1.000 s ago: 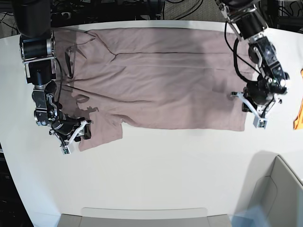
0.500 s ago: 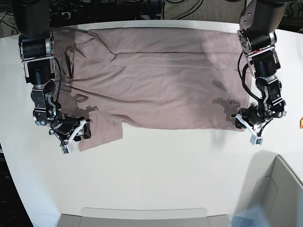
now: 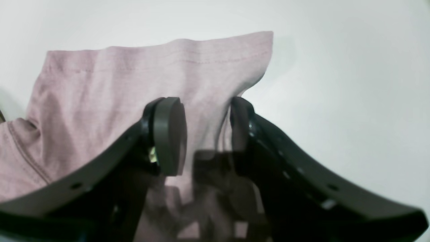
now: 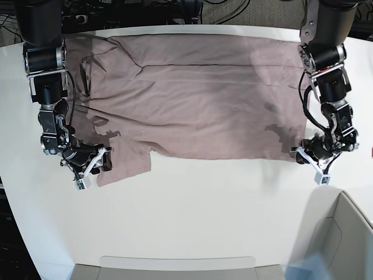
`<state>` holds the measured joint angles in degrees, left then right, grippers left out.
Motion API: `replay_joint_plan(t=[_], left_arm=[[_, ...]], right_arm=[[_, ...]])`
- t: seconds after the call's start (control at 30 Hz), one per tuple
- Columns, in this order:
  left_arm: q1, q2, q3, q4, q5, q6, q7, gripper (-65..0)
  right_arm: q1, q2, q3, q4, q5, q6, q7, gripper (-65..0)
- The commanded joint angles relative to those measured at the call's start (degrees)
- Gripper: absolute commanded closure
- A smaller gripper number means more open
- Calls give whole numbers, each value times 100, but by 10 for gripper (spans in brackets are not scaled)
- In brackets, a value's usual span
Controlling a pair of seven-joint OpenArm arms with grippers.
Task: Fold the T-shirt properly
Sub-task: 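Lift the grasped edge and fold it over toward the first fold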
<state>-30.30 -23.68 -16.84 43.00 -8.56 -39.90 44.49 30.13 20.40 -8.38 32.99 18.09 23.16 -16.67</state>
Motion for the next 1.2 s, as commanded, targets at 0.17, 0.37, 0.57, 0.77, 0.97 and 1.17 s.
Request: replay_joint_plan(t=[0.17, 0.37, 0.57, 0.77, 0.97, 1.17], left_arm=[[-51, -115, 396, 47, -45, -10, -111, -112], [169, -89, 739, 29, -81, -10, -111, -112], [134, -89, 748, -296, -81, -10, -111, -57], [169, -89, 739, -287, -72, -10, -84, 0], [160, -107, 519, -234, -72, -10, -119, 0], [301, -89, -369, 715, -72, -10, 92, 0]], right_arm=[[-20, 65, -28, -51, -204, -43, -492, -244], [-20, 39, -28, -51, -204, -43, -492, -244], [-11, 21, -72, -51, -204, -43, -500, -236], [60, -23, -28, -51, -204, -43, -500, 0], [209, 30, -19, 239, -204, -43, -500, 0], [235, 153, -10, 1153, -204, -43, -1204, 0]])
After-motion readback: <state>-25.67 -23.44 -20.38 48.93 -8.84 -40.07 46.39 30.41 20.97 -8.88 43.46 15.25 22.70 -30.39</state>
